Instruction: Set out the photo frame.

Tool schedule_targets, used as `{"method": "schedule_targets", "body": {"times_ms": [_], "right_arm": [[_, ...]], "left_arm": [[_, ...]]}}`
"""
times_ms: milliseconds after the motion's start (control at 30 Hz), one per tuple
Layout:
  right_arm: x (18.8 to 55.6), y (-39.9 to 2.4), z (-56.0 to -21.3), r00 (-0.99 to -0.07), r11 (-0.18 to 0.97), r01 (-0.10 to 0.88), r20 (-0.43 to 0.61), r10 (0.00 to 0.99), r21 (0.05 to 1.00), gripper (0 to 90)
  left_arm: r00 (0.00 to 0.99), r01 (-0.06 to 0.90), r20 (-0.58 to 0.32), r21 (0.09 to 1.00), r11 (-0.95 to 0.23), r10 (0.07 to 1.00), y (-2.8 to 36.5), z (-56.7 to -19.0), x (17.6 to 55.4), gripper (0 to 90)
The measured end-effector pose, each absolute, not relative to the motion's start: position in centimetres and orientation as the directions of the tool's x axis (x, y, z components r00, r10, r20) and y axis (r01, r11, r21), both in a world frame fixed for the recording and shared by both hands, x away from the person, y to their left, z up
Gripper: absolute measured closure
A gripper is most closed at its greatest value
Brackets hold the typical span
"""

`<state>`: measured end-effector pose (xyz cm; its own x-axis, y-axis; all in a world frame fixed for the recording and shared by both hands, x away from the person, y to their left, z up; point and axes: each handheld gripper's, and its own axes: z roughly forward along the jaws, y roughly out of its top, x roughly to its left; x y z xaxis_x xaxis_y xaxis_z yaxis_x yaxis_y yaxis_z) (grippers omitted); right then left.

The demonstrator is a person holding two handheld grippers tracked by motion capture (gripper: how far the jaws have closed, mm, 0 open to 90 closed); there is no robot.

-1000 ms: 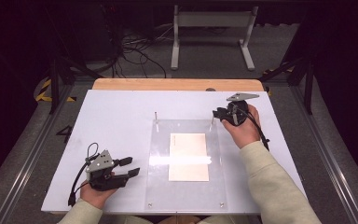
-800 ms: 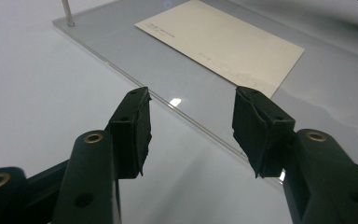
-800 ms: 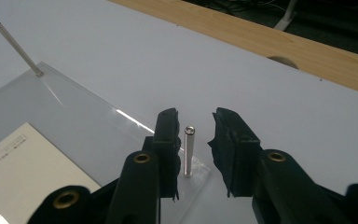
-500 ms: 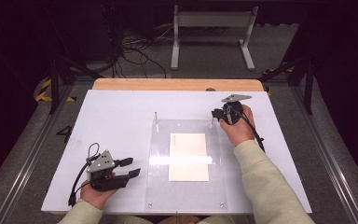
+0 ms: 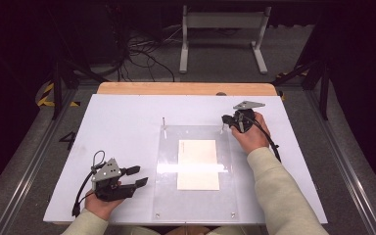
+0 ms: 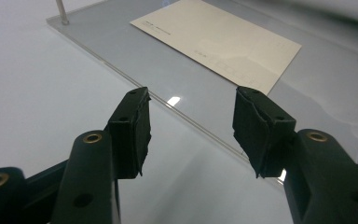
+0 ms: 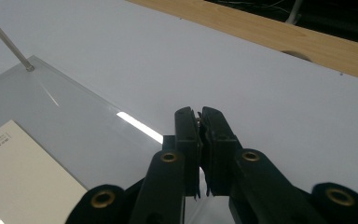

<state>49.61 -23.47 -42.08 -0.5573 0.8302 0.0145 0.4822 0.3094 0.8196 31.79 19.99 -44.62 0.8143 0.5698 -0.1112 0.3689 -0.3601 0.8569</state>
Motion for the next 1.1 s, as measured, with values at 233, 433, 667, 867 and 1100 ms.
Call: {"method": "schedule_targets", "body": {"times_ms": [233,433,667,867,1100], "right_arm": [[49.9,-23.8,-42.5,-0.548,0.26,0.49,0.063,0.834,0.832,85.4],[50.3,-24.1,-42.9,-0.543,0.218,0.498,0.106,0.833,0.839,85.5],[51.2,-24.8,-43.5,-0.543,0.151,0.511,0.182,0.82,0.846,85.5],[51.7,-25.1,-43.8,-0.546,0.116,0.516,0.222,0.808,0.849,85.4],[52.2,-25.3,-44.2,-0.529,0.063,0.532,0.273,0.803,0.844,85.3]], "left_arm": [[0.804,0.375,-0.109,0.855,-0.357,0.584,20.4,-44.7,31.3,46.9],[0.79,0.384,-0.105,0.852,-0.355,0.603,21.0,-44.8,30.3,46.9],[0.795,0.367,-0.075,0.849,-0.38,0.602,21.1,-44.9,29.7,45.0],[0.839,0.326,-0.103,0.881,-0.343,0.534,20.7,-45.3,30.0,30.8],[0.877,0.219,-0.006,0.895,-0.389,0.48,18.5,-45.8,30.1,18.2]]}}
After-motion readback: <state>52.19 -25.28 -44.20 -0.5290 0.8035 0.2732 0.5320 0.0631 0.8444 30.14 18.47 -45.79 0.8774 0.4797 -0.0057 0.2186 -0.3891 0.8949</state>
